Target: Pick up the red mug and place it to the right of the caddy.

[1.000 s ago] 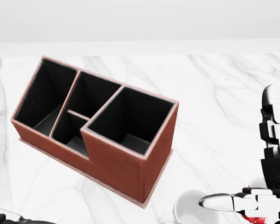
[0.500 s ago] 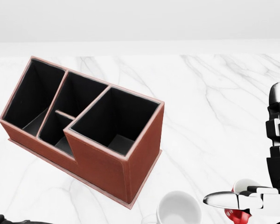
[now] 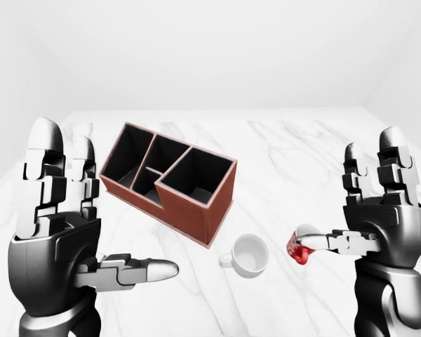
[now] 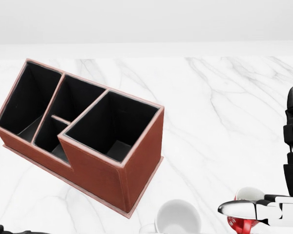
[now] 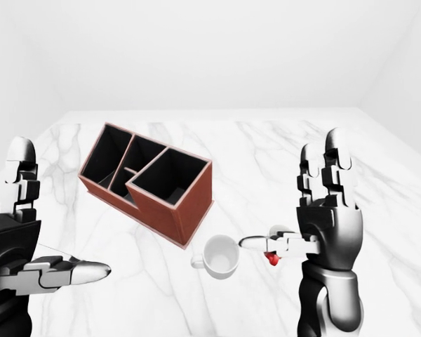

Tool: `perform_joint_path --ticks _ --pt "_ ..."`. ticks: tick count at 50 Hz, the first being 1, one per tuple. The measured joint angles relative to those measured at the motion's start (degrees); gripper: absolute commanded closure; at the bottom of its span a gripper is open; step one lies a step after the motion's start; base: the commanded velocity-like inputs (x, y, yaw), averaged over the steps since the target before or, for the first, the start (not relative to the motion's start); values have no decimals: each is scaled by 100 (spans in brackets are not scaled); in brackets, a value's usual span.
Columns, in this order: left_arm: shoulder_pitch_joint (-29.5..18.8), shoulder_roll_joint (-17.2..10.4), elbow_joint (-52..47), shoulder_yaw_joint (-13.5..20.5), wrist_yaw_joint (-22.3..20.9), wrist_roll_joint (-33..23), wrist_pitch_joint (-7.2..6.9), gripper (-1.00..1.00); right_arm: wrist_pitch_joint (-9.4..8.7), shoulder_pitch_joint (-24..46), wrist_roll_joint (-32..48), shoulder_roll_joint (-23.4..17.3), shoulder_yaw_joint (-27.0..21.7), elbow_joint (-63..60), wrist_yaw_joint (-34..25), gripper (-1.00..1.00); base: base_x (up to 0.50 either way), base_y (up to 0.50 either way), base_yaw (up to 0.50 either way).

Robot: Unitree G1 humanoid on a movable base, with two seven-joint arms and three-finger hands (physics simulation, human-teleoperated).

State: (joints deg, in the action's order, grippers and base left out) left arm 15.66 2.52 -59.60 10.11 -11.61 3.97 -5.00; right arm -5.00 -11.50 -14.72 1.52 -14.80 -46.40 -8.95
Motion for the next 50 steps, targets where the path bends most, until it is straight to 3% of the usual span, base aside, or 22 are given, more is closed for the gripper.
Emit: perform_joint_path --ticks 18,24,31,40,50 --pt "-1 27 -30 -4 -22 18 0 -100 0 -48 -219 -24 -322 -160 -19 -100 0 -5 0" --pt "-16 29 6 -2 -21 2 0 -100 0 -188 -444 8 -844 -261 -252 -100 0 0 0" --pt "-16 12 112 -107 19 -78 0 -100 0 -189 -679 -184 -1856 -407 -725 -100 0 0 0" --pt "5 -7 137 -178 50 -106 0 -100 0 85 -1335 -790 -3373 -848 -1165 -100 0 0 0" --pt "22 -8 35 -122 41 -32 0 -100 0 580 -2459 -2224 -4656 -1172 -953 -100 0 0 0"
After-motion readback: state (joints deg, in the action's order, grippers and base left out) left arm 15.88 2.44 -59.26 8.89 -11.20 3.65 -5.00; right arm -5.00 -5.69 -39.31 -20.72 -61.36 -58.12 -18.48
